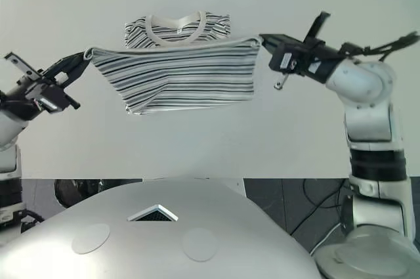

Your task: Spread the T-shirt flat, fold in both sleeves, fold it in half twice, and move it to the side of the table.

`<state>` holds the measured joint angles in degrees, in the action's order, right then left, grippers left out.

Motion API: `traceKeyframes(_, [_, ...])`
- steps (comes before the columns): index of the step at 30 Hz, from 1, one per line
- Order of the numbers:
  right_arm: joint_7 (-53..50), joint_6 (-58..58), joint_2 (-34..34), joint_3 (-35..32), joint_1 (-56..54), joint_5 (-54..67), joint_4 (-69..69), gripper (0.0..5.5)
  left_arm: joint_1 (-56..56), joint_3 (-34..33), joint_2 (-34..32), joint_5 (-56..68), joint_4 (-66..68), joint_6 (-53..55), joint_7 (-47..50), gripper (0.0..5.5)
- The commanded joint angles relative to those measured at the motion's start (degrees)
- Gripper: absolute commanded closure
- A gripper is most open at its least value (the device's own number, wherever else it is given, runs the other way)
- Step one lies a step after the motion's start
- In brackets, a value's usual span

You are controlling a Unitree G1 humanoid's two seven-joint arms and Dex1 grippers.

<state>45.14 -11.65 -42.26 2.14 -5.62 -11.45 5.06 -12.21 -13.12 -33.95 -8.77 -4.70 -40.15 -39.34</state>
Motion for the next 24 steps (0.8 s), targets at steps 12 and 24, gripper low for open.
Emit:
traceKeyframes(12, [-6.95, -6.87, 10.52, 11.99, -23.10, -6.31, -38.26, 5.48, 22.58, 13.69, -3.82, -19.53, 28.40, 1.33, 17.03, 5.50])
traceKeyframes(24, [-10.29, -9.61, 13.42, 12.13, -29.42, -6.12, -48.53, 5.48, 35.52, 24.16, -4.29, -30.86, 44.73, -2.28, 34.45, 5.50])
